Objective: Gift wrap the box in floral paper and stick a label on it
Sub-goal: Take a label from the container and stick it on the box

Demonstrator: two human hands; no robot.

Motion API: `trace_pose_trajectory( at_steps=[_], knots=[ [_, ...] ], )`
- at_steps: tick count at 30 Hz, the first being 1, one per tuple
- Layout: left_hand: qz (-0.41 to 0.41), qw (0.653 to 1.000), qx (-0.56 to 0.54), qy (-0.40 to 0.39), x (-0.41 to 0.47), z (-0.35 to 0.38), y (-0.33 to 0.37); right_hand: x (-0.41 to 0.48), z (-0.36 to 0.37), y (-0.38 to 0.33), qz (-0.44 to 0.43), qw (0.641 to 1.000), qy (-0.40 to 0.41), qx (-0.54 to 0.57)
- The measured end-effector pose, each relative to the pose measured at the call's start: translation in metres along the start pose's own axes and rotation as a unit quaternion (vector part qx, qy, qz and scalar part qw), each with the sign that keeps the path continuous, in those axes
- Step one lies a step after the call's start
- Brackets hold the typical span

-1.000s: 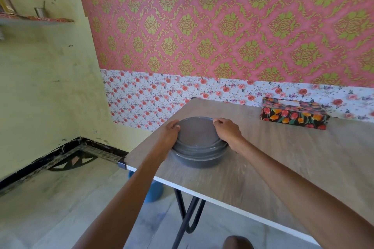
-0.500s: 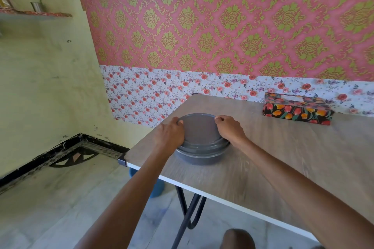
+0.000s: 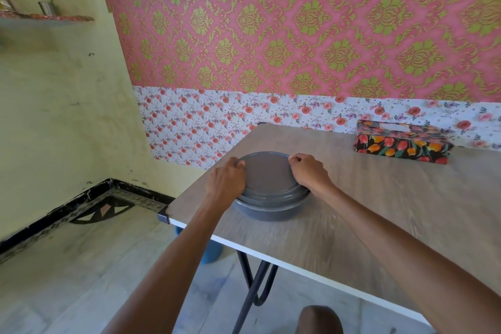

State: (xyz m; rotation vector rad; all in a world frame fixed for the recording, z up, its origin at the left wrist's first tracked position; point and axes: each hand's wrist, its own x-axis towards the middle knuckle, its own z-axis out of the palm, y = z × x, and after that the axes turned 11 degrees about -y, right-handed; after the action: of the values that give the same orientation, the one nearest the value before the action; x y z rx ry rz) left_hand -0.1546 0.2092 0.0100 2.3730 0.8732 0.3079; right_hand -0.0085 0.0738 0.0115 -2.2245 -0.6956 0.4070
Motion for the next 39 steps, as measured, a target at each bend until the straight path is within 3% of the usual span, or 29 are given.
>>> trace_pose_trajectory(
  at_steps=[8,11,15,22,25,29,32,34,36,39],
  knots=[
    [-0.005,1.0,-0.017,-0.007,0.003,-0.009,0.001,-0.003,-0.003,-0.004,0.011,1.0,-0.014,0.015],
    [-0.053,0.996,-0.067,-0.015,-0.002,-0.004,0.005,-0.002,-0.003,-0.004,0.026,0.999,-0.012,0.014],
    [-0.108,0.983,-0.145,0.041,-0.022,0.019,0.022,-0.001,-0.006,-0.003,0.072,0.997,0.004,-0.013],
    [-0.091,0.982,-0.156,0.054,-0.017,0.023,0.031,-0.001,-0.017,-0.003,0.094,0.994,-0.026,-0.038],
    [-0.083,0.979,-0.173,0.066,-0.011,0.021,0.028,-0.001,-0.03,-0.003,0.092,0.989,-0.076,0.088],
    [-0.105,0.94,-0.321,0.039,0.013,0.011,0.031,0.005,-0.062,0.006,0.084,0.954,-0.12,0.263],
    [-0.048,0.919,-0.392,0.018,0.032,0.006,0.038,0.018,-0.08,0.014,0.077,0.931,-0.111,0.339],
    [-0.001,0.951,-0.308,-0.013,0.049,0.012,0.045,0.032,-0.087,0.019,0.079,0.91,-0.098,0.394],
    [0.029,0.99,-0.125,-0.052,0.071,0.023,0.049,0.055,-0.091,0.023,0.085,0.889,-0.088,0.442],
    [0.058,0.989,0.058,-0.119,0.093,0.038,0.055,0.093,-0.093,0.027,0.09,0.877,-0.061,0.469]
  ],
)
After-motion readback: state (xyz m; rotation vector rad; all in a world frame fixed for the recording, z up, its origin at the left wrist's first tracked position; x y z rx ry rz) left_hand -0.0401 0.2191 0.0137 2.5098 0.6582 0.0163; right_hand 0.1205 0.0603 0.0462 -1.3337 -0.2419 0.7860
